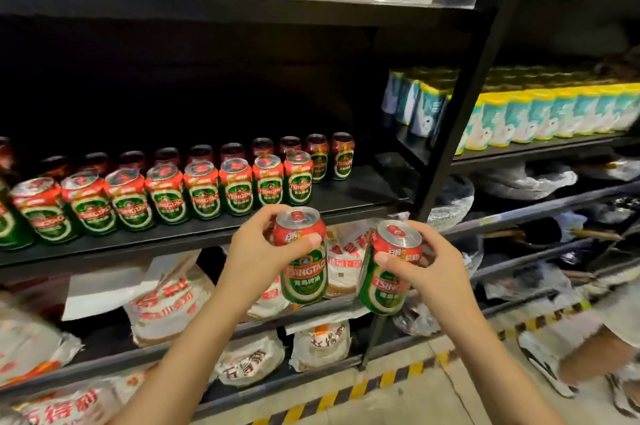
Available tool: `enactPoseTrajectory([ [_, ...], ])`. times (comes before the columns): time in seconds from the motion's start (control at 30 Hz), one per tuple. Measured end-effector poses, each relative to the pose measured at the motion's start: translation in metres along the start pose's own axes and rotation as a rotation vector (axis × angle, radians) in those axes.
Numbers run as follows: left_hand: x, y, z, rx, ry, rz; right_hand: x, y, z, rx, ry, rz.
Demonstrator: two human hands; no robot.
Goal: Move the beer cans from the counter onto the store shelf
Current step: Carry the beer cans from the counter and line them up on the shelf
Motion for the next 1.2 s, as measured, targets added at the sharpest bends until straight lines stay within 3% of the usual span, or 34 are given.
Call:
enactPoseTrajectory([
  [0.33, -0.005, 0.118, 0.058, 0.020, 0.169, 0.031, -0.031, 0.137, -0.003, 0.113, 0.004, -0.034],
  [0.63, -0.010, 0.207, 0.078, 0.013, 0.520, 0.100, -0.053, 0.230, 0.005, 0.203, -0.029, -0.099],
  [1.2, 0.034, 0.278, 0.075, 0.133, 0.871, -0.045, -0.094, 0.294, 0.033, 0.263, -0.084, -0.060],
])
Point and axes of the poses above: each hand's wrist, its own y-axis towards the middle knuckle, its own z-axis out of the palm, x = y × z, the point moved 3 cm from there along y, towards the middle knuckle, and after that the axes turned 1 degree about y, right-handed, at the moved point
